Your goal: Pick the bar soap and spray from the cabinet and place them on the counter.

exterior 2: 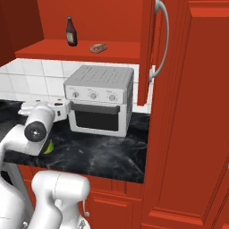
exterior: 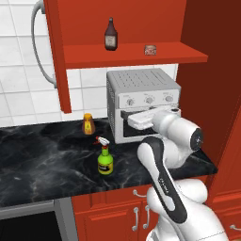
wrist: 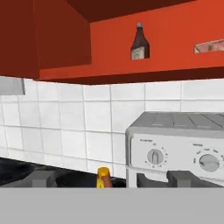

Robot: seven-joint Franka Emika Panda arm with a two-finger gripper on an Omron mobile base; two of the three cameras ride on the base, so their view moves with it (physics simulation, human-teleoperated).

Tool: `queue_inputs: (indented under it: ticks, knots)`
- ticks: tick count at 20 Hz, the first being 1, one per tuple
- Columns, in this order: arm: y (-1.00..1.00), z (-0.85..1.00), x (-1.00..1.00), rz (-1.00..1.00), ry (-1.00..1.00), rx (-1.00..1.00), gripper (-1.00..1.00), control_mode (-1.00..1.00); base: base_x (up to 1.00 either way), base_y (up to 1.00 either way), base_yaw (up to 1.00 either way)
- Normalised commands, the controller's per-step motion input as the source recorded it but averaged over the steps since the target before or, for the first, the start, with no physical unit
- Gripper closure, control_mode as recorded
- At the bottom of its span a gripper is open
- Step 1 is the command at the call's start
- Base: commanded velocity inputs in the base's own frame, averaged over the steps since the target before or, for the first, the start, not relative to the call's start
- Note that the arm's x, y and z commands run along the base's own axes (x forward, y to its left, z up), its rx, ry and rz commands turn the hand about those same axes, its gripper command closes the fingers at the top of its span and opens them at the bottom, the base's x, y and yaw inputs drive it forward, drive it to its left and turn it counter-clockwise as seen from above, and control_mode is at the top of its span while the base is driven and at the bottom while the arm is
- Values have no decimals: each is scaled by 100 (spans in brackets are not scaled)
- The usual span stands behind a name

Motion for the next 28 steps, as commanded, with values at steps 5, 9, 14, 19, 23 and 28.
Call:
queue_inputs:
  ticks: [5, 9, 14, 19, 23, 28]
  knots:
    - [-28, 82, -62, 0, 38, 1, -100, -100, 0, 0, 0]
    - [-28, 66, -65, 0, 28, 0, -100, -100, 0, 0, 0]
    - [-1, 28, -69, 0, -13, -13, -100, -100, 0, 0, 0]
    - [14, 1, -16, -2, -15, -22, -100, -100, 0, 0, 0]
    - [-15, 15, -15, -17, -4, -17, -100, -100, 0, 0, 0]
    - [-40, 32, -3, -26, 8, -10, -100, -100, 0, 0, 0]
